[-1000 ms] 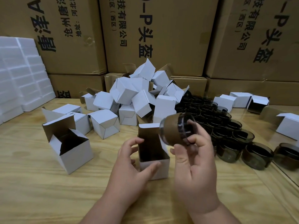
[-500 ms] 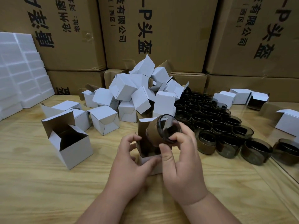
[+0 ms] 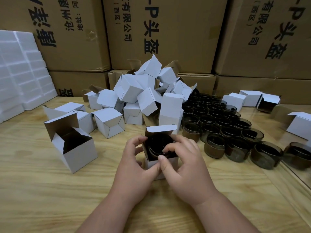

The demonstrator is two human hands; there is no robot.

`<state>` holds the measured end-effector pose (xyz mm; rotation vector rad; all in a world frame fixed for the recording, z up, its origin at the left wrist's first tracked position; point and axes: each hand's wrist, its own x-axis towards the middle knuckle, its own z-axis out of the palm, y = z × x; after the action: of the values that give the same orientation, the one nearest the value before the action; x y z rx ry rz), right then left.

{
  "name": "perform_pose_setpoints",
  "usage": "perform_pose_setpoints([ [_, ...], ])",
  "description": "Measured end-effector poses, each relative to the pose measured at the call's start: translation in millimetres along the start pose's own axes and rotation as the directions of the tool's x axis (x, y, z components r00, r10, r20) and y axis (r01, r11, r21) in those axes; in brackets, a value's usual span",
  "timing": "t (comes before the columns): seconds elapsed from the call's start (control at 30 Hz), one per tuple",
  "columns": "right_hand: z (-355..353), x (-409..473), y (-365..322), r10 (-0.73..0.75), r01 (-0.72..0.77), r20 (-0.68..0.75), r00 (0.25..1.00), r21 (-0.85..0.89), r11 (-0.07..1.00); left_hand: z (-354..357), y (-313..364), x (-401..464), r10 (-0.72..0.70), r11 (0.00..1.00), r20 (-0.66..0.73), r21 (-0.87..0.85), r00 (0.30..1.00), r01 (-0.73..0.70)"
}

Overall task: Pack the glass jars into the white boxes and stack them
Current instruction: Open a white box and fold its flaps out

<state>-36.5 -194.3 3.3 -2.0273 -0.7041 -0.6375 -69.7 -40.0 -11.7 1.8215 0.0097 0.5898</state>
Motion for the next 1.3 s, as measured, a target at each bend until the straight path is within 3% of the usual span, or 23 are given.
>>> perform_pose_setpoints([
  [0.3, 2.1, -1.1, 2.3, 0.022, -0.018, 0.060, 0.998, -0.061, 0.998, -0.9, 3.2, -0.3, 0.021, 1.000, 0.018, -0.004, 1.000, -0.021],
  [0.43, 1.0, -1.0, 1.4, 0.089, -0.078, -0.120, 0.989, 0.092, 0.993, -2.0, 0.2, -0.7, -0.023, 0.999, 0.035, 0.040, 0.999, 0.022],
  [0.53, -0.4, 0.4, 5.7, 0.247, -0.178, -0.228, 0.942, 0.287, 0.941, -2.0, -0.2, 0.7, 0.034, 0.995, 0.039, 0.096, 0.999, -0.038],
  [0.67, -0.3, 4.1, 12.6, 0.489, -0.387, -0.050, 0.871, 0.541, 0.746, -2.4, -2.8, 1.6, 0.029, 0.996, 0.057, 0.088, 0.998, -0.034],
  [0.77, 1.1, 6.7, 13.6, 0.518, -0.438, 0.036, 0.855, 0.588, 0.681, -3.4, -1.7, 0.9, 0.036, 0.997, 0.080, 0.066, 0.996, -0.041],
  [1.07, 1.0, 4.8, 14.8, 0.513, -0.432, 0.066, 0.856, 0.637, 0.639, -3.4, -1.8, 1.1, -0.020, 0.996, 0.070, -0.082, 0.997, 0.026],
  [1.3, 1.2, 1.6, 17.8, 0.477, -0.409, 0.085, 0.875, 0.658, 0.633, -4.0, 1.6, 2.2, -0.047, 0.995, 0.117, -0.082, 0.992, 0.057],
])
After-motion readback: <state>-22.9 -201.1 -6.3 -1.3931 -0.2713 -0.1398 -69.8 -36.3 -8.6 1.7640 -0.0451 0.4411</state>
